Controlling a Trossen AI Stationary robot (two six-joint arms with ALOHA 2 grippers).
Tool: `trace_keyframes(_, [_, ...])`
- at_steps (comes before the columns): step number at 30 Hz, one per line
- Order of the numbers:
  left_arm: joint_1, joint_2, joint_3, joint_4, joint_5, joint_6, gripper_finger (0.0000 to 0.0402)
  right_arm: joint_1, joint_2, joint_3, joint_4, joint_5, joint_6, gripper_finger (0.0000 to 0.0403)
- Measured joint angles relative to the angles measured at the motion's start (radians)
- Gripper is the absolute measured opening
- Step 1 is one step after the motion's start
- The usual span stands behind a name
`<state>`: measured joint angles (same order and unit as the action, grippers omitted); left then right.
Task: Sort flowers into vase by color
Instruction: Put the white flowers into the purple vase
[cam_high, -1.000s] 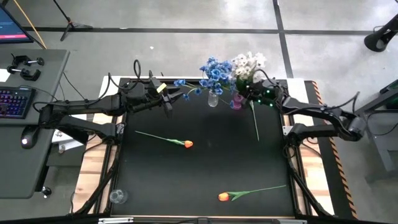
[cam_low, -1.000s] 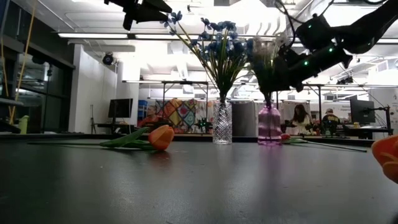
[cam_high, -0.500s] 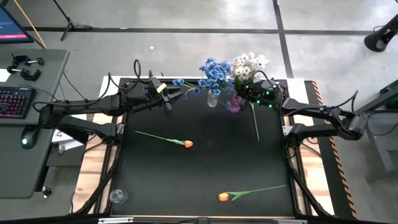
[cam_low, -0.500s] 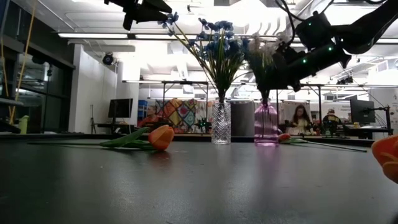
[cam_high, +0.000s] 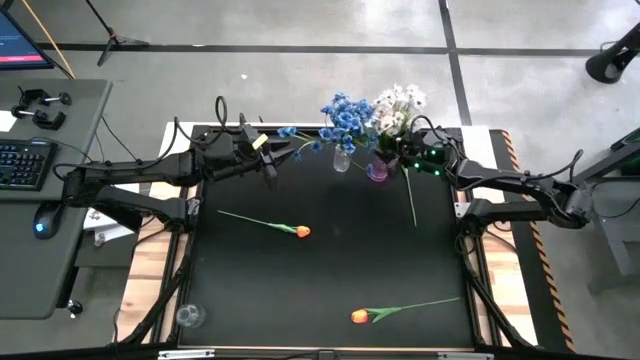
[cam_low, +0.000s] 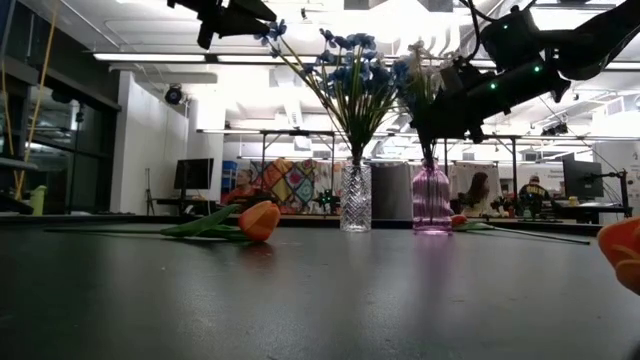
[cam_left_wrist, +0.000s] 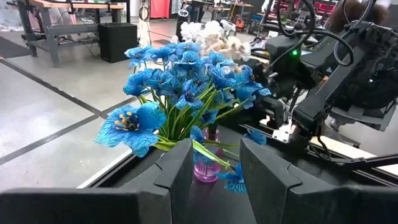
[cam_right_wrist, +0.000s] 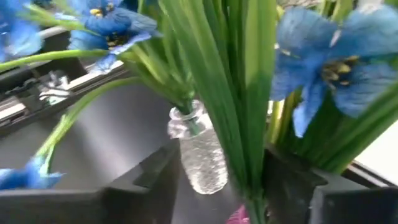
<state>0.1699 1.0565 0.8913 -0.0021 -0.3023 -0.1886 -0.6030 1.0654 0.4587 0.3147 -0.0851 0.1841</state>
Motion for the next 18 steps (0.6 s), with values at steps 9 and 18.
trace_keyframes(9, [0.0, 0.0, 0.0, 0.0, 0.0, 0.0, 0.0119, 0.059, -0.015, 0.001, -0.094, -0.042, -0.009, 0.0227])
trace_keyframes(18, [0.0, 0.0, 0.0, -0.001, 0.0, 0.0, 0.0119, 0.062, -0.129, 0.014, -0.191, -0.043, -0.035, 0.021])
